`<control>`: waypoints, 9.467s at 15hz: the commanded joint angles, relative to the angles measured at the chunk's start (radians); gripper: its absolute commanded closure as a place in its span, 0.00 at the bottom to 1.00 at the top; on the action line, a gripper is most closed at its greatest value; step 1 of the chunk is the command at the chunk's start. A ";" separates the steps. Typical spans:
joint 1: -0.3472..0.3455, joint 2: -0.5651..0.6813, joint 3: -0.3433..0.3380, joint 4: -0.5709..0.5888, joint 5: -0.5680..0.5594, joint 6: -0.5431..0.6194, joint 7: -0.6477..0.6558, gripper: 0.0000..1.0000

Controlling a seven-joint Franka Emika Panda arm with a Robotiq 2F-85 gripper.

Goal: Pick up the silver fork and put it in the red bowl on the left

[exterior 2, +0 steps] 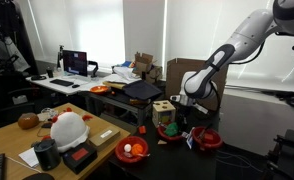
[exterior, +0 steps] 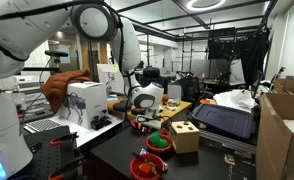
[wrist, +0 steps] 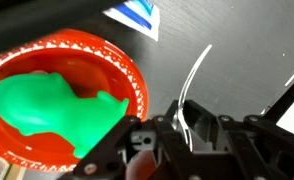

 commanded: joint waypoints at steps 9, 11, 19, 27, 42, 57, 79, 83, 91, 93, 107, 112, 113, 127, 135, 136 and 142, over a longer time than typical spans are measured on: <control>0.181 -0.012 -0.021 0.128 0.049 -0.027 -0.030 0.97; 0.241 0.010 -0.050 0.182 0.040 -0.034 0.000 0.97; 0.384 0.136 -0.102 0.415 0.011 -0.135 0.022 0.97; 0.559 0.256 -0.202 0.623 -0.115 -0.228 0.040 0.97; 0.658 0.455 -0.285 0.924 -0.170 -0.224 0.089 0.97; 0.786 0.490 -0.475 0.966 -0.216 -0.191 0.309 0.97; 0.779 0.233 -0.465 0.636 -0.196 -0.169 0.337 0.97; 0.759 0.229 -0.414 0.632 -0.191 -0.170 0.287 0.97; 0.719 0.273 -0.284 0.691 -0.278 -0.192 0.254 0.97; 0.728 0.283 -0.275 0.701 -0.292 -0.187 0.253 0.97; 0.763 0.446 -0.308 0.907 -0.329 -0.119 0.251 0.97; 0.782 0.497 -0.352 0.974 -0.333 -0.107 0.287 0.61; 0.786 0.498 -0.364 0.973 -0.335 -0.101 0.287 0.60; 0.694 0.386 -0.397 0.808 -0.301 -0.130 0.309 0.00; 0.510 0.196 -0.366 0.466 -0.275 -0.107 0.293 0.00; 0.490 0.174 -0.362 0.423 -0.275 -0.104 0.291 0.00; 0.371 0.038 -0.322 0.165 -0.273 -0.068 0.286 0.00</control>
